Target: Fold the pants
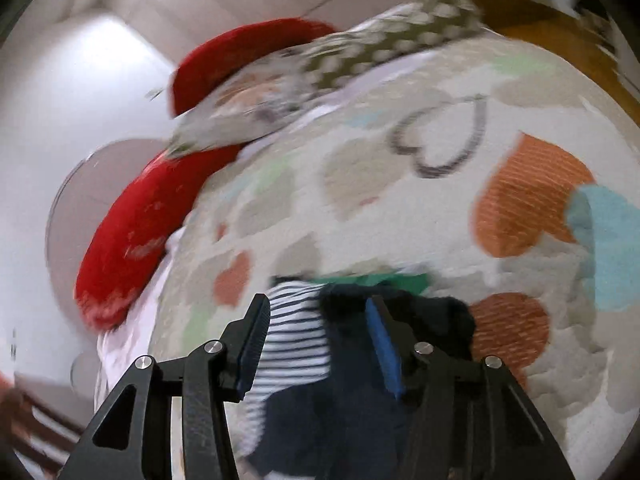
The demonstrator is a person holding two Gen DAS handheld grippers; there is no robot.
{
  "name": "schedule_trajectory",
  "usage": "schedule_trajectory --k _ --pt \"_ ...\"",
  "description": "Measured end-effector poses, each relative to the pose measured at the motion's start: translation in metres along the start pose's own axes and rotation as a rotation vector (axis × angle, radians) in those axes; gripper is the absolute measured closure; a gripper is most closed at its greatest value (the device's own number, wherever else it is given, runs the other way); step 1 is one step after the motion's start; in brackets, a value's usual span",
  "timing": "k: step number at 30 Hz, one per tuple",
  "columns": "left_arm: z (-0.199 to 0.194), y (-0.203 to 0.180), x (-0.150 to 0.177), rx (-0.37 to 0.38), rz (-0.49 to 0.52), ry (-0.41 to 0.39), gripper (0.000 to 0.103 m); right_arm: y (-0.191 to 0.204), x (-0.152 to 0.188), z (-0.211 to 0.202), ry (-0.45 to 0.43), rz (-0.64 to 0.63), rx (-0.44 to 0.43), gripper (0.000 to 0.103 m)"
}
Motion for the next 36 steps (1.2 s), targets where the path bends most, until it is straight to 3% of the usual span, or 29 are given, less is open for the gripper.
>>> schedule_trajectory --k 5,8,10,15,18,21,25,30,36 --pt "-0.003 0.003 0.004 0.014 -0.011 -0.01 0.042 -0.035 -0.004 -0.019 -0.05 0.191 -0.031 0.05" --pt "-0.006 0.002 0.004 0.005 -0.004 -0.022 0.042 -0.006 -0.011 -0.035 -0.092 0.101 -0.024 0.048" --pt "-0.006 0.003 0.004 0.006 -0.009 -0.025 0.042 0.014 -0.013 -0.035 -0.08 0.069 -0.075 0.048" --pt "-0.004 0.004 0.002 0.016 -0.04 -0.014 0.042 0.042 -0.005 0.02 0.145 0.072 -0.246 0.048" --pt "-0.004 -0.006 -0.016 0.039 -0.028 -0.03 0.042 0.032 0.003 0.053 0.242 0.1 -0.21 0.048" --pt "0.006 -0.014 -0.043 0.054 -0.028 -0.08 0.042 0.006 -0.001 0.053 0.2 0.202 -0.218 0.049" --pt "0.047 -0.015 -0.073 0.09 -0.08 -0.031 0.042 -0.014 -0.007 0.037 0.13 0.272 -0.233 0.049" --pt "0.086 -0.02 -0.06 0.039 -0.068 0.086 0.042 -0.018 -0.016 0.033 0.12 0.254 -0.23 0.049" --pt "0.093 -0.026 -0.051 0.016 -0.007 0.075 0.04 -0.047 -0.027 0.041 0.097 0.345 -0.268 0.052"
Point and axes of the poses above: each gripper's, at about its wrist camera, not at the fingertips, and z roughly the way its jaws point, y to its left, x to its underside, the point moved 2 cm from there along z, roughly the way its jaws point, and after that the axes turned 3 degrees about x, right-handed, at the moved point
